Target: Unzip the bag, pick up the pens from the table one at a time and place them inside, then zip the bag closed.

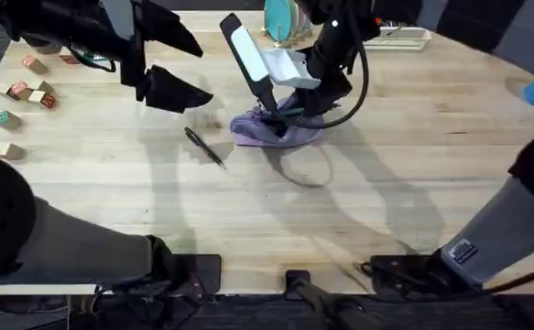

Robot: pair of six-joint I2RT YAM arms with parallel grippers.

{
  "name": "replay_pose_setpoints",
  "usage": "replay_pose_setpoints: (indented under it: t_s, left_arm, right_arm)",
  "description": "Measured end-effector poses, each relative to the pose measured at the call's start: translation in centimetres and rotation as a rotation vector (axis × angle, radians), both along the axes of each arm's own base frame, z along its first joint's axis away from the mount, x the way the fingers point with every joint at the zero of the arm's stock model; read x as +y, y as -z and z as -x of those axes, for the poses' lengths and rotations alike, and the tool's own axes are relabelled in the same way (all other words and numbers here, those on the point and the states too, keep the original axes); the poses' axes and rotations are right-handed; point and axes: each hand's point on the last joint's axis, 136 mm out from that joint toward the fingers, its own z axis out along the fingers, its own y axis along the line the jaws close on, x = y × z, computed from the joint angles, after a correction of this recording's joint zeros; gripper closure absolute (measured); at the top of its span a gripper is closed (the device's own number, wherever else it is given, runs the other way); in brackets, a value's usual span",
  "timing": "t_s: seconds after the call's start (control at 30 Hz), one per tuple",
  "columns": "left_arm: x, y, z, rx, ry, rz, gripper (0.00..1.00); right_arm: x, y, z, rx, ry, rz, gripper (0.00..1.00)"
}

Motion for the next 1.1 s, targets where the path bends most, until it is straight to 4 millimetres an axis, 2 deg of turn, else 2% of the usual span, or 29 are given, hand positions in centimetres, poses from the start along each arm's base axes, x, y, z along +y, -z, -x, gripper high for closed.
replay_pose_setpoints:
  t_s: [0.2, 0.27, 0.33, 0.47, 0.5, 0.53, 1.1]
  left_arm:
    - [0.00, 0.00, 0.00, 0.000, 0.000, 0.000, 0.007]
    - [0.00, 0.00, 0.00, 0.000, 0.000, 0.000, 0.007]
    - [0.00, 0.00, 0.00, 0.000, 0.000, 0.000, 0.006]
    - [0.00, 0.00, 0.00, 0.000, 0.000, 0.000, 0.006]
    - [0.00, 0.00, 0.00, 0.000, 0.000, 0.000, 0.006]
    - [0.00, 0.00, 0.00, 0.000, 0.000, 0.000, 0.007]
    - [0.00, 0.00, 0.00, 0.000, 0.000, 0.000, 0.007]
  right_arm:
    - [0.42, -0.06, 0.23, 0.012, -0.004, -0.022, 0.960]
    - [0.50, -0.07, 0.29, 0.016, -0.004, -0.027, 0.883]
    - [0.56, -0.08, 0.32, 0.017, -0.004, -0.030, 0.730]
    - [0.67, -0.09, 0.53, 0.025, -0.007, -0.035, 0.163]
    - [0.71, -0.10, 0.54, 0.025, -0.010, -0.037, 0.052]
    - [0.74, -0.11, 0.55, 0.025, -0.015, -0.037, 0.017]
    - [0.76, -0.10, 0.56, 0.023, -0.018, -0.035, 0.006]
